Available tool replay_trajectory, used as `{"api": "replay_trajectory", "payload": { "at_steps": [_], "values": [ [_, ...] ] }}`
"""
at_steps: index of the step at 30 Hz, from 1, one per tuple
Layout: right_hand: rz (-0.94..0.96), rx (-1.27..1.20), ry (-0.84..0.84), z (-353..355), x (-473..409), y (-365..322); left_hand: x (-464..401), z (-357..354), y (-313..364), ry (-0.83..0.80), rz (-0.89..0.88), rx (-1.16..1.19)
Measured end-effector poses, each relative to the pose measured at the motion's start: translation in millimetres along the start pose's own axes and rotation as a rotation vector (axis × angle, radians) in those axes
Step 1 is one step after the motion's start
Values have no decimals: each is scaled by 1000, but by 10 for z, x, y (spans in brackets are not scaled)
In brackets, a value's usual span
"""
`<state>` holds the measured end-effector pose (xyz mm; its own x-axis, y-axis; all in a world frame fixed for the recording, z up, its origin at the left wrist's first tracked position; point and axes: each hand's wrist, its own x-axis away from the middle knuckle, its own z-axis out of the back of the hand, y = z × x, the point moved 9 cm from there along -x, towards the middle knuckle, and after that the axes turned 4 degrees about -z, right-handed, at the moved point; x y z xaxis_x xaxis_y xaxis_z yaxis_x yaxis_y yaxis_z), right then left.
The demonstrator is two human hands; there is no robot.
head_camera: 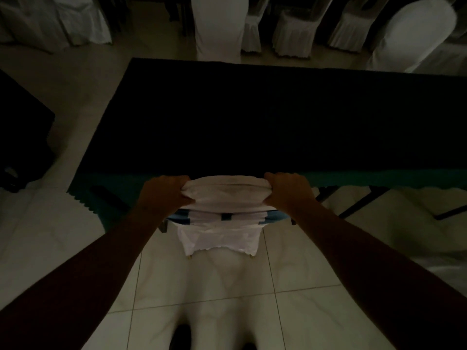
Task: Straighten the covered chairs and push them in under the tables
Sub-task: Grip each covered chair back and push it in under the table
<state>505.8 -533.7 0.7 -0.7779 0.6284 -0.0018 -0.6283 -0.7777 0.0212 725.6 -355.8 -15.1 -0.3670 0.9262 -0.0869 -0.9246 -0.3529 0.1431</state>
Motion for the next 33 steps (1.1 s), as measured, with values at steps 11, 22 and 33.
{"api": "replay_trajectory", "payload": {
  "at_steps": [11, 22, 33],
  "values": [
    [-129, -272, -59, -52, 255, 104, -75, -25, 156, -90, -107, 212],
    [-415, -398, 203, 840, 1274, 461, -464, 590, 1501, -31, -402, 307],
    [-879, -295, 407, 1288, 3703, 2210, -243, 709, 4357, -123, -788, 379]
  ]
}}
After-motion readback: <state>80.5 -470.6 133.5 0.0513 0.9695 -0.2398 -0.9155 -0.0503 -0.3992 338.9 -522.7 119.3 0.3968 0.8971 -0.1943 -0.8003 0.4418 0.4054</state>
